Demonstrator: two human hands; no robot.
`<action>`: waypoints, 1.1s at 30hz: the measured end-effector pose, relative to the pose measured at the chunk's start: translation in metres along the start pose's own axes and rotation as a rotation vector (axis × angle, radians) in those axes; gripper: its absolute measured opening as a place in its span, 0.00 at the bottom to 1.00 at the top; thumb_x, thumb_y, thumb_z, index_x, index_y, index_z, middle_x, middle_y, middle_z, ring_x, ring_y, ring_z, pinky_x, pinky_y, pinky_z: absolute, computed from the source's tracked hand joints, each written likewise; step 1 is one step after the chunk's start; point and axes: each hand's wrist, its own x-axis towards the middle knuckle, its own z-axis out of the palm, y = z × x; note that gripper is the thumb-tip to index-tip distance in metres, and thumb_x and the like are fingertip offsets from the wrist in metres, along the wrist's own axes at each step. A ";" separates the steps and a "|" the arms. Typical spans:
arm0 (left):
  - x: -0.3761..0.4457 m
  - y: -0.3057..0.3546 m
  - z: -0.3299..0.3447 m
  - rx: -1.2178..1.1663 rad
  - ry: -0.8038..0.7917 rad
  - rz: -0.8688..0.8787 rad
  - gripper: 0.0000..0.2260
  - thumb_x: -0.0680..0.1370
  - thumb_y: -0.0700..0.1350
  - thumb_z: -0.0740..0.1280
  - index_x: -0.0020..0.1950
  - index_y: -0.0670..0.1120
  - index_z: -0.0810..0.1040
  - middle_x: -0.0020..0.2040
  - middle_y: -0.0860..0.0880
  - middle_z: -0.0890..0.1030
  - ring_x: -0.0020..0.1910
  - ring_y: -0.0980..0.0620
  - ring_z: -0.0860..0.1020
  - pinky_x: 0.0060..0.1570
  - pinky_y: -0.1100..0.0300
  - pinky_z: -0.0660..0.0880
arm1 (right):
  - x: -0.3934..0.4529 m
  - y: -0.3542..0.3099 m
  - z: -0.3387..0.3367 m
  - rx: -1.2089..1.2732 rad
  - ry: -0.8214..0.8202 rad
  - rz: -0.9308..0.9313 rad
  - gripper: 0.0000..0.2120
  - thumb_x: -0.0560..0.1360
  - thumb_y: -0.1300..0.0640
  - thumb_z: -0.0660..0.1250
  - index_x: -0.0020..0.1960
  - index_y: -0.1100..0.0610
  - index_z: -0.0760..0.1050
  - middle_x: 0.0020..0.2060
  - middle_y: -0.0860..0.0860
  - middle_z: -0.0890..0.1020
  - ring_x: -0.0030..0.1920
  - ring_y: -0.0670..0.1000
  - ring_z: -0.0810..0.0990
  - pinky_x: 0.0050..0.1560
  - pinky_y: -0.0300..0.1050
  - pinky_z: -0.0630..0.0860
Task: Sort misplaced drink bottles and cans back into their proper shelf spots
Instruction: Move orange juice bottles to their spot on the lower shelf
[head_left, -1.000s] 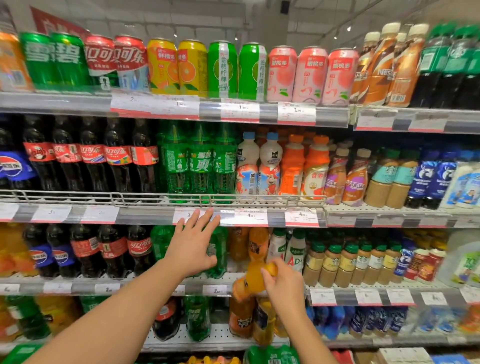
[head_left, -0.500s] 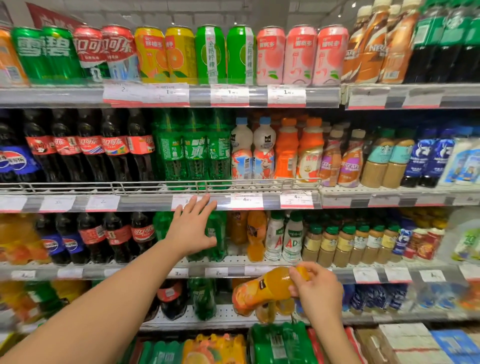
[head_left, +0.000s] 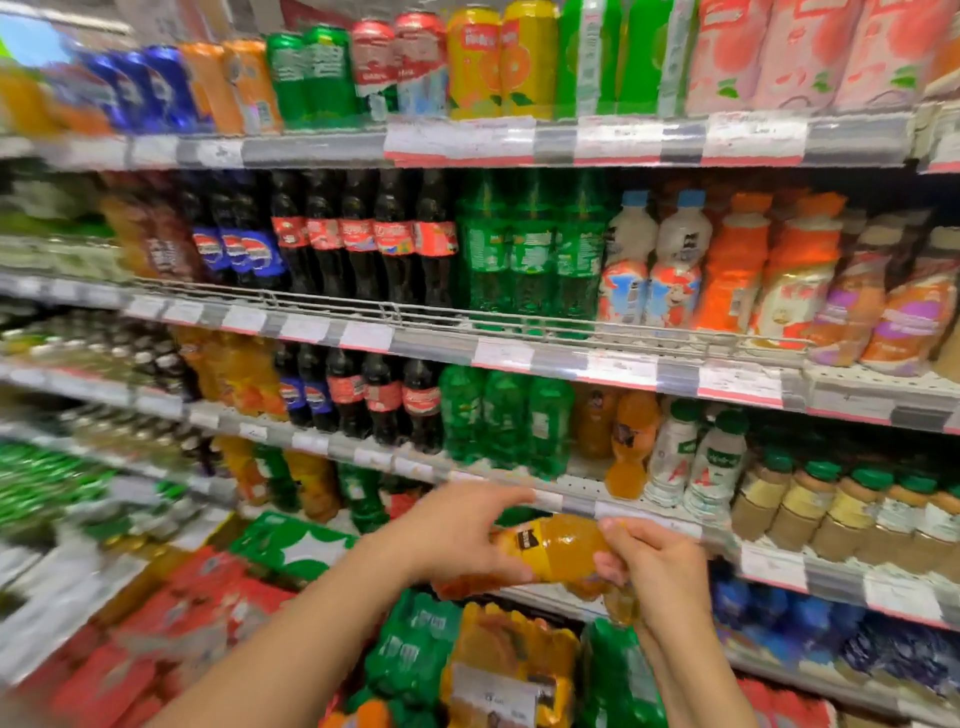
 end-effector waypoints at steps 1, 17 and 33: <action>-0.014 -0.006 0.004 0.018 0.009 -0.025 0.40 0.68 0.69 0.72 0.77 0.59 0.63 0.74 0.56 0.73 0.70 0.51 0.72 0.68 0.49 0.72 | -0.004 -0.002 0.012 -0.008 -0.044 -0.005 0.05 0.77 0.64 0.74 0.49 0.67 0.83 0.28 0.57 0.83 0.24 0.47 0.80 0.24 0.36 0.76; -0.237 -0.137 0.006 -0.620 0.577 -0.383 0.26 0.71 0.62 0.76 0.65 0.63 0.70 0.53 0.61 0.82 0.47 0.62 0.81 0.51 0.52 0.79 | -0.110 -0.018 0.208 -0.464 -0.614 -0.356 0.04 0.79 0.55 0.73 0.53 0.53 0.81 0.37 0.47 0.87 0.38 0.51 0.86 0.36 0.43 0.81; -0.431 -0.276 -0.009 -0.788 0.755 -0.544 0.28 0.70 0.57 0.79 0.60 0.69 0.65 0.53 0.70 0.74 0.47 0.73 0.74 0.51 0.67 0.73 | -0.202 0.024 0.382 -1.469 -1.028 -0.281 0.43 0.64 0.23 0.67 0.72 0.47 0.73 0.59 0.49 0.82 0.57 0.50 0.82 0.62 0.51 0.79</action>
